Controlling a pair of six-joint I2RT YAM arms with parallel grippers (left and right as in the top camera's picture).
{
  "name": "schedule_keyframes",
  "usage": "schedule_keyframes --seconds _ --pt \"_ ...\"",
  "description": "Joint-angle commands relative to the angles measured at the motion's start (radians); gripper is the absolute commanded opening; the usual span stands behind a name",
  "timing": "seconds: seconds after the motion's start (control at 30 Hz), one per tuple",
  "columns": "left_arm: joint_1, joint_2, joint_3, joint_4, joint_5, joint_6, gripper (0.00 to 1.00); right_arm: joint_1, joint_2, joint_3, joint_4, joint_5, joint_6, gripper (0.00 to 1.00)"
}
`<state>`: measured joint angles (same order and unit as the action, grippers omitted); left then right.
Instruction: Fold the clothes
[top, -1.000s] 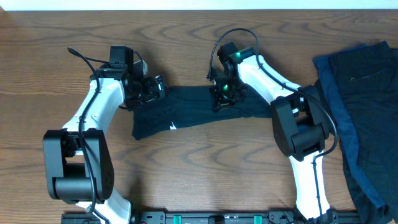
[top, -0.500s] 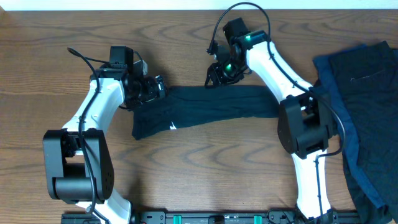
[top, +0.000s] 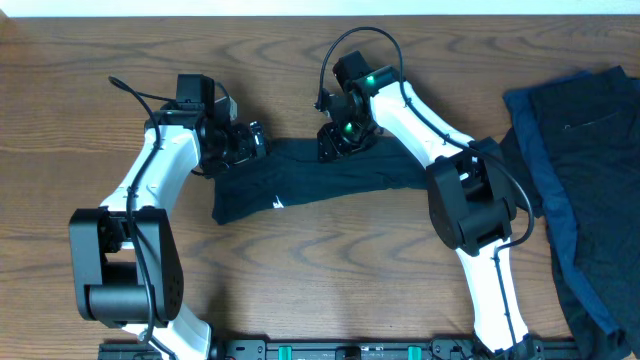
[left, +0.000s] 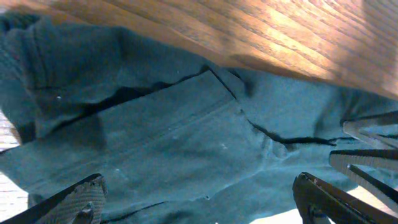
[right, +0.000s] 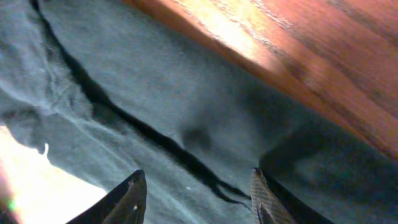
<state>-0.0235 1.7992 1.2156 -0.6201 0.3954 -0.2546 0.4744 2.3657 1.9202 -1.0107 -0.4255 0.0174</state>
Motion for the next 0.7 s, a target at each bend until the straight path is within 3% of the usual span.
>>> schedule_keyframes --seconds 0.0,0.4,0.67 --pt "-0.002 0.013 -0.015 0.0 -0.026 0.01 0.97 0.01 0.01 -0.029 0.001 0.017 -0.011 0.53" --pt "-0.002 0.013 -0.015 -0.002 -0.026 0.01 0.97 0.01 0.009 -0.06 -0.058 -0.183 -0.017 0.5" --pt "-0.002 0.013 -0.015 -0.002 -0.026 0.01 0.97 0.008 0.009 -0.06 -0.11 -0.196 -0.049 0.49"
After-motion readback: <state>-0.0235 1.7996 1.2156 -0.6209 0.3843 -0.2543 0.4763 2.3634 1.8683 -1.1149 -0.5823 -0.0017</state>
